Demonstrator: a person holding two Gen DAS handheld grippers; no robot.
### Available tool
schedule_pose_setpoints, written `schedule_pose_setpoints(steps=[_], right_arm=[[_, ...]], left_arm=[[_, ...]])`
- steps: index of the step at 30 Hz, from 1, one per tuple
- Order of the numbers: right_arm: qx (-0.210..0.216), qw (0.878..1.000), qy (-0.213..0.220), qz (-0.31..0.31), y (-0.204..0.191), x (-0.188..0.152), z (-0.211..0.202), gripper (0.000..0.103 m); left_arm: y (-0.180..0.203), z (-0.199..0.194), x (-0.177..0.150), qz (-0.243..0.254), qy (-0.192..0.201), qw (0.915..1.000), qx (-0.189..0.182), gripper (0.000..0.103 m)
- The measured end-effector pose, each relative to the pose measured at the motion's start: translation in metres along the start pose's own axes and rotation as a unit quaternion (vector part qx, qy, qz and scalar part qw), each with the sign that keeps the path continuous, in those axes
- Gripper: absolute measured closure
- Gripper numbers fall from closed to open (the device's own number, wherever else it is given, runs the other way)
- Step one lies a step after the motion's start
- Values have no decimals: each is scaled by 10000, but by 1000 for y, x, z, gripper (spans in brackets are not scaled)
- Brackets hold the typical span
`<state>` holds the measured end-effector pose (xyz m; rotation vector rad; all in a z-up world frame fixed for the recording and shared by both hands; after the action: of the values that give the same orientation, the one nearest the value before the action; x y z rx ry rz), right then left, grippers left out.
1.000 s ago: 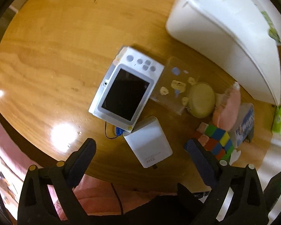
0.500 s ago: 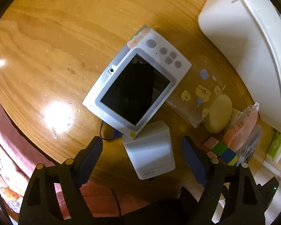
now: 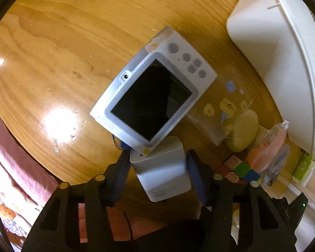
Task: Organize rigid objects
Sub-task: 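Grasp the white square charger with the left tool while the right tool grasps the white bottle-shaped card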
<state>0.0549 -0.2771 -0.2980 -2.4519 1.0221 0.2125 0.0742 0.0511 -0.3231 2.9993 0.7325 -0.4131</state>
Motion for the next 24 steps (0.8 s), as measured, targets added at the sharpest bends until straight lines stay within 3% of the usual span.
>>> schedule_pose_setpoints(steps=[10,14,21,24], right_arm=[[-572,9978,88,-318,-13,16,7,16],[-689,9958,318,-503,-30,16,5,36],[-601,9945,682,-523,-41,12,10,45],[-433,9947,794,-479,-37,-19,12,49]], left_arm=[[2,-13,1,174,-70,9998,-71,46],[1,-16,-5,310,-39,9995,-93,46],[-4,-29,-5,734,70,9971,-167,47],[-3,-37,-11,951,163,9952,-173,48]])
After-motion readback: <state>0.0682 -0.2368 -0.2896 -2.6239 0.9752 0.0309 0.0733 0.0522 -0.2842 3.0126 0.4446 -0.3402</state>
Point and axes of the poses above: each gripper's, at about its wrist camera, not at the fingertips, and z roughly the way its jaws point, y to its right, x to its top, the point moved 4 cm from there along z, roughly the way its jaws point, and after that the axes turned 12 degrees about x, right-handed, at the moved point
